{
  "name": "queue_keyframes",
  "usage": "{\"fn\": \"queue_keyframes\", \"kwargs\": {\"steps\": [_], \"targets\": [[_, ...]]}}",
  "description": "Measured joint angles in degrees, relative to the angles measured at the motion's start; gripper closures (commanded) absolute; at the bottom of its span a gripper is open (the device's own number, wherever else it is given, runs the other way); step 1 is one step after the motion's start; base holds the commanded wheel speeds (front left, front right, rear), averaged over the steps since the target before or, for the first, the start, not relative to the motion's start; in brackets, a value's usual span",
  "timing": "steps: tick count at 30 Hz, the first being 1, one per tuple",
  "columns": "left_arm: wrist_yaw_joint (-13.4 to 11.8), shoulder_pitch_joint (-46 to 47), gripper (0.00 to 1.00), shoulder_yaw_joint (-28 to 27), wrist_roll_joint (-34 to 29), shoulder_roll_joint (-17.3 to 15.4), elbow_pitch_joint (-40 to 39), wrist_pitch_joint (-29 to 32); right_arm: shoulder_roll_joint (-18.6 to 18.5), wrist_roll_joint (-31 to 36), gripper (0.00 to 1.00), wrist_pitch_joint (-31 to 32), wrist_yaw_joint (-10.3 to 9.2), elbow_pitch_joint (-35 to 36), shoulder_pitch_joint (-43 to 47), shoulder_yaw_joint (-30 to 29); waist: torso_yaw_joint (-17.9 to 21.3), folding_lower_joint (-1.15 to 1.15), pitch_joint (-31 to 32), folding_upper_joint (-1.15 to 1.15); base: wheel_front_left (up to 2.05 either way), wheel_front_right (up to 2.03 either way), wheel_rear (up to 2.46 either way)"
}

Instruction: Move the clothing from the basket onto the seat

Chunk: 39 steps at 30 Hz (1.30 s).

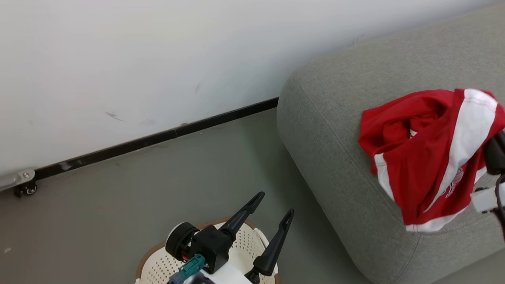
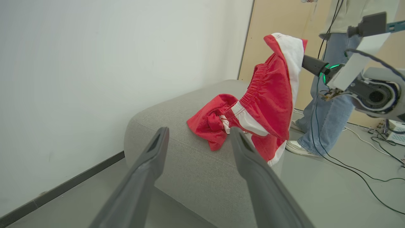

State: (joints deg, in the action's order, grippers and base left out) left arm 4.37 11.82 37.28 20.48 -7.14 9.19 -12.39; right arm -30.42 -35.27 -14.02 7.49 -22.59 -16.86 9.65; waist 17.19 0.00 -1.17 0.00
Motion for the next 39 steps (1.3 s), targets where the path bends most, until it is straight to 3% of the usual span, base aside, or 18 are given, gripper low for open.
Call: {"fn": "queue_keyframes", "kwargs": {"steps": [20, 28, 32, 39], "targets": [[0.16, 5.11, 0.0, 3.75, -4.32, 0.42, -4.36, 1.88, -6.06, 5.78, 1.0, 5.2, 0.0, -9.48, -20.0, -6.26, -2.41, 0.0, -8.43, 0.0, 0.0, 0.0, 0.0], [0.71, 7.88, 0.0, 5.36, -6.17, 0.47, -5.45, 3.64, -8.57, 7.71, 1.0, 5.15, 0.01, -13.96, -23.52, -9.28, -3.6, 0.0, -12.77, 0.0, 0.0, 0.0, 0.0], [0.77, 8.97, 0.0, 6.04, -6.77, 0.47, -5.71, 4.34, -8.04, 8.0, 1.0, 4.91, 0.0, -17.41, -23.6, -9.91, -4.19, 0.0, -15.01, 0.0, 0.0, 0.0, 0.0], [1.21, 11.11, 0.0, 6.65, -7.22, 0.43, -6.02, 5.41, -2.36, 9.26, 1.0, 4.21, 0.01, -22.75, -22.06, -9.39, -5.12, 0.0, -18.98, 0.0, 0.0, 0.0, 0.0]]}}
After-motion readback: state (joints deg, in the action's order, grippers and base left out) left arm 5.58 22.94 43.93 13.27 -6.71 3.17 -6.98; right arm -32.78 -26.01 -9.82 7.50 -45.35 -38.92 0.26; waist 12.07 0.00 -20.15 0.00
